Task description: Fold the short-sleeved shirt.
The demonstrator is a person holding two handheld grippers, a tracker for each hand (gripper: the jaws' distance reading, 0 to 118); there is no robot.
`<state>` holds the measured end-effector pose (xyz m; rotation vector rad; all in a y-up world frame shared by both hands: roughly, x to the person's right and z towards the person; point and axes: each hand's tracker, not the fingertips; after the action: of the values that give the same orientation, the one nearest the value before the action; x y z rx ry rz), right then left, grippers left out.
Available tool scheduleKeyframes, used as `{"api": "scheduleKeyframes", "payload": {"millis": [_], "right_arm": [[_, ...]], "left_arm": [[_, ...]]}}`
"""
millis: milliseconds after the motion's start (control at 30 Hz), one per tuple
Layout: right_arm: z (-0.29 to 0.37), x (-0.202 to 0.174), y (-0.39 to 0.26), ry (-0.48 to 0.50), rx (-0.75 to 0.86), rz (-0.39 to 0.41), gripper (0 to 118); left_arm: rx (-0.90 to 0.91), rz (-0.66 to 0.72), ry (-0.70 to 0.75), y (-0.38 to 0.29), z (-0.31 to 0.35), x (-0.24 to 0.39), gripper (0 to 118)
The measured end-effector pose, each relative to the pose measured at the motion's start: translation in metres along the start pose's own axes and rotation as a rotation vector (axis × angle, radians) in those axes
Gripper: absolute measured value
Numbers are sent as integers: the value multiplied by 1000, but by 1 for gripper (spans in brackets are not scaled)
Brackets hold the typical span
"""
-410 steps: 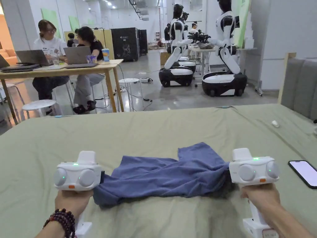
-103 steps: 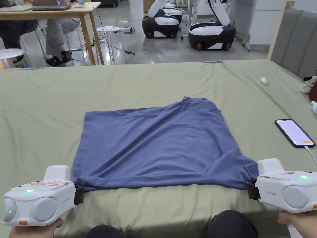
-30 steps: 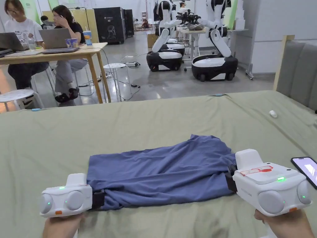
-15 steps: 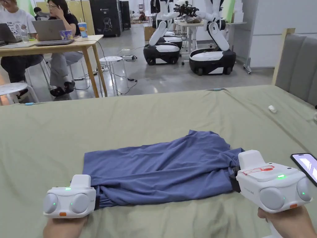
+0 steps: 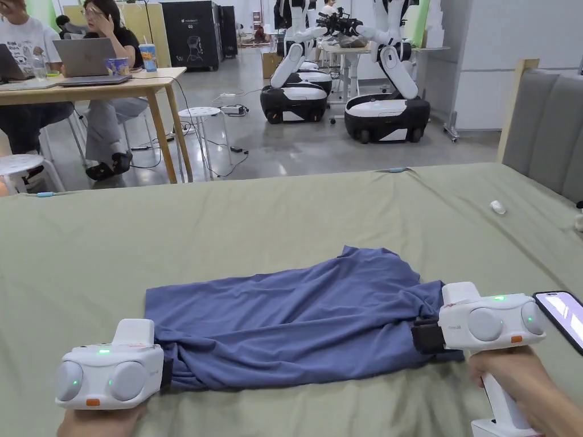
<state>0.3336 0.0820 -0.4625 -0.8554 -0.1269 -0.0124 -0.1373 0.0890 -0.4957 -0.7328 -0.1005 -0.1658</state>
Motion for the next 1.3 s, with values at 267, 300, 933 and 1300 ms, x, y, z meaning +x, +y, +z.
{"api": "scheduleKeyframes", "payload": {"millis": [267, 300, 933, 1300], "right_arm": [[-16, -24, -7, 12, -53, 113, 49], [-13, -25, -5, 53, -48, 100, 28], [107, -19, -109, -41, 11, 133, 16], [101, -32, -143, -66, -30, 179, 17]], "left_arm": [[-7, -6, 0, -3, -8, 3, 5], [-12, -8, 5, -5, -10, 3, 5], [9, -23, -5, -89, 95, -18, 5], [-39, -5, 3, -132, 98, -13, 5]]}}
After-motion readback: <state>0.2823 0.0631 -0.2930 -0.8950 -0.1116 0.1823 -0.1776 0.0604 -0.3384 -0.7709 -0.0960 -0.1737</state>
